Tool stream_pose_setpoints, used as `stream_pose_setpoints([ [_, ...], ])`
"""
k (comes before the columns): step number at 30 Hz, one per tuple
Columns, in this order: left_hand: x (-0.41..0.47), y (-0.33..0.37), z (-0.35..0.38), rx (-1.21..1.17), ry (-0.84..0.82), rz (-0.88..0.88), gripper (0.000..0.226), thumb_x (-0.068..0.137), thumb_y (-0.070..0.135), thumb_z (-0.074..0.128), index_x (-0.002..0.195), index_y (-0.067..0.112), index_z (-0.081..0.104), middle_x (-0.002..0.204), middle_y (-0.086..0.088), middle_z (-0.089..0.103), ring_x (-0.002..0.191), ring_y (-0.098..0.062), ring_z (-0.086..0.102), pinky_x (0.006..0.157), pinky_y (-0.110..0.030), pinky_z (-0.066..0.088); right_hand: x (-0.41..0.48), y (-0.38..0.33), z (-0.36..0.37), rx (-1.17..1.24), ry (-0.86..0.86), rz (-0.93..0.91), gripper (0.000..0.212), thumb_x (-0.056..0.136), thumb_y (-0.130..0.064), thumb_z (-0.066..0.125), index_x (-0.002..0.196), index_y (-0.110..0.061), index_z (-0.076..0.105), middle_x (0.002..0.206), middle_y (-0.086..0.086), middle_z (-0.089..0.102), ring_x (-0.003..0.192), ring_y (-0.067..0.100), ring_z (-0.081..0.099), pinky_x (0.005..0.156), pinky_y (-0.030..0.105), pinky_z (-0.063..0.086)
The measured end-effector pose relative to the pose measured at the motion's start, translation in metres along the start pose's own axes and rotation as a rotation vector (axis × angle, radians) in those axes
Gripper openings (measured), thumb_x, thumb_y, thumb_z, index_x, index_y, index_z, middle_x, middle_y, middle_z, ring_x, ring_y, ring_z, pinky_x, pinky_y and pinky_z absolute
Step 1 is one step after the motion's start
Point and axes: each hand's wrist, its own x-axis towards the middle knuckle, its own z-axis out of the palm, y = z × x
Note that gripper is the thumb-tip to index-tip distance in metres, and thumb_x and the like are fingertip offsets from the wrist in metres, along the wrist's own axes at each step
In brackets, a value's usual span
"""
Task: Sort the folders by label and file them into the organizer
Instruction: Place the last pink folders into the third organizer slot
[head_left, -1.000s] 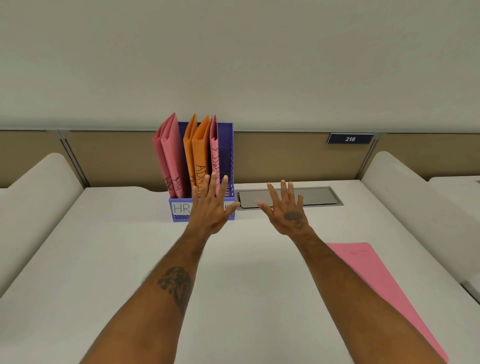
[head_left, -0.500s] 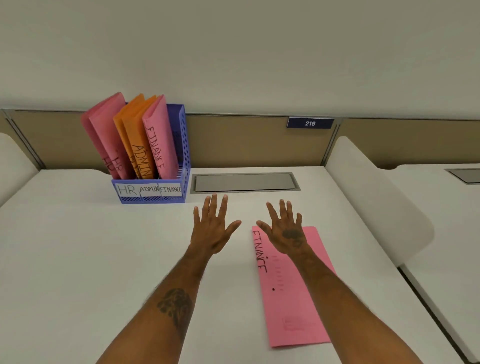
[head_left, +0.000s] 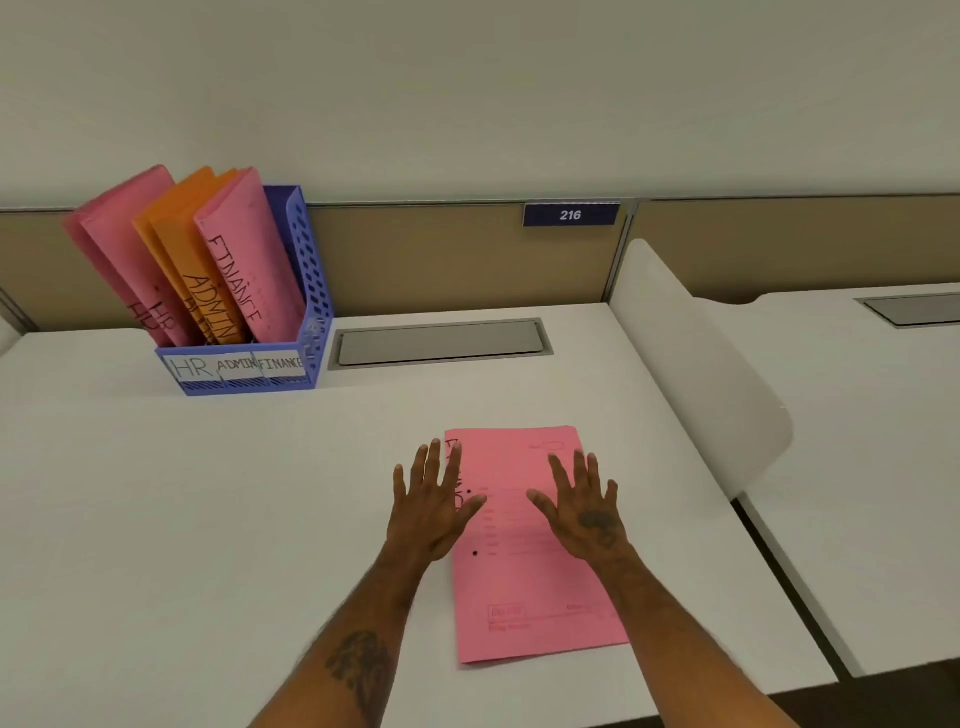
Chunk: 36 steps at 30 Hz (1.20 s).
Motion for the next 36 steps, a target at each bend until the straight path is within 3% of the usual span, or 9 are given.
stream_pose_setpoints([
  [6,-0.004,0.013,0.015,-0.11,-0.111,-0.11,0.102,0.08,0.082,0.013,0.156,0.019,-0.012,0.166,-0.009,-0.004,0.153,-0.027,-0.001,0.12,-0.048,0.013,-0.013,0.021,0.01,0.077,-0.076,0.074,0.122,0.053,-0.088,-0.028,0.155,-0.028,0.002,0.164,0.012,-0.002,0.151,0.031,0.003,0.117,0.053,0.019],
  [10,-0.006,0.02,0.025,-0.277,-0.137,-0.322,0.093,0.091,0.064,0.047,0.155,0.01,0.007,0.154,-0.013,0.028,0.142,-0.031,0.027,0.106,-0.05,0.039,-0.026,0.026,0.021,0.113,-0.14,0.156,0.086,0.085,-0.076,0.006,0.155,-0.026,0.011,0.163,0.01,0.009,0.147,0.03,0.017,0.115,0.049,0.027],
  [14,-0.006,0.025,0.033,-0.389,-0.208,-0.44,0.074,0.091,0.059,0.054,0.142,0.009,0.035,0.141,-0.013,0.042,0.134,-0.032,0.037,0.104,-0.048,0.042,-0.031,0.025,0.027,0.147,-0.119,0.202,0.101,0.071,-0.079,-0.007,0.152,-0.023,0.019,0.16,0.012,0.019,0.143,0.029,0.026,0.112,0.046,0.032],
  [17,-0.003,0.03,0.032,-0.424,-0.235,-0.452,0.066,0.09,0.058,0.056,0.134,0.01,0.045,0.135,-0.013,0.047,0.128,-0.031,0.045,0.103,-0.044,0.044,-0.03,0.024,0.029,0.226,-0.078,0.283,0.077,0.09,-0.071,0.015,0.149,-0.022,0.024,0.158,0.013,0.022,0.142,0.031,0.028,0.113,0.047,0.033],
  [20,0.003,0.028,0.038,-0.533,-0.243,-0.495,0.071,0.083,0.061,0.06,0.131,0.01,0.051,0.131,-0.011,0.053,0.121,-0.03,0.053,0.101,-0.044,0.047,-0.027,0.022,0.032,0.277,-0.057,0.331,0.071,0.094,-0.066,0.021,0.149,-0.02,0.027,0.157,0.014,0.025,0.142,0.031,0.028,0.113,0.046,0.033],
  [23,0.024,0.005,0.08,-0.631,-0.216,-0.547,0.096,0.056,0.078,0.056,0.127,0.014,0.059,0.123,-0.007,0.062,0.11,-0.027,0.062,0.096,-0.045,0.053,-0.025,0.018,0.033,0.329,-0.031,0.354,0.07,0.094,-0.065,0.022,0.146,-0.019,0.032,0.154,0.014,0.031,0.14,0.031,0.031,0.112,0.047,0.034],
  [25,0.027,-0.001,0.086,-0.701,-0.204,-0.562,0.093,0.051,0.075,0.057,0.123,0.016,0.064,0.119,-0.005,0.065,0.105,-0.025,0.065,0.094,-0.044,0.055,-0.023,0.017,0.032,0.367,-0.007,0.368,0.067,0.095,-0.063,0.023,0.144,-0.019,0.035,0.15,0.012,0.036,0.137,0.03,0.034,0.11,0.047,0.035],
  [30,0.0,0.028,0.022,-0.899,-0.168,-0.546,0.038,0.085,0.04,0.069,0.111,0.014,0.071,0.105,-0.004,0.074,0.093,-0.022,0.071,0.089,-0.042,0.058,-0.02,0.018,0.03,0.423,0.033,0.356,0.064,0.096,-0.061,0.025,0.141,-0.018,0.039,0.142,0.011,0.045,0.13,0.028,0.04,0.105,0.046,0.04],
  [36,-0.006,0.034,0.0,-1.085,-0.049,-0.584,0.043,0.088,0.039,0.07,0.117,0.015,0.049,0.11,-0.004,0.067,0.09,-0.022,0.071,0.078,-0.039,0.061,-0.017,0.008,0.03,0.374,-0.008,0.31,0.064,0.095,-0.064,0.022,0.139,-0.021,0.038,0.139,0.008,0.047,0.127,0.027,0.043,0.103,0.046,0.041],
])
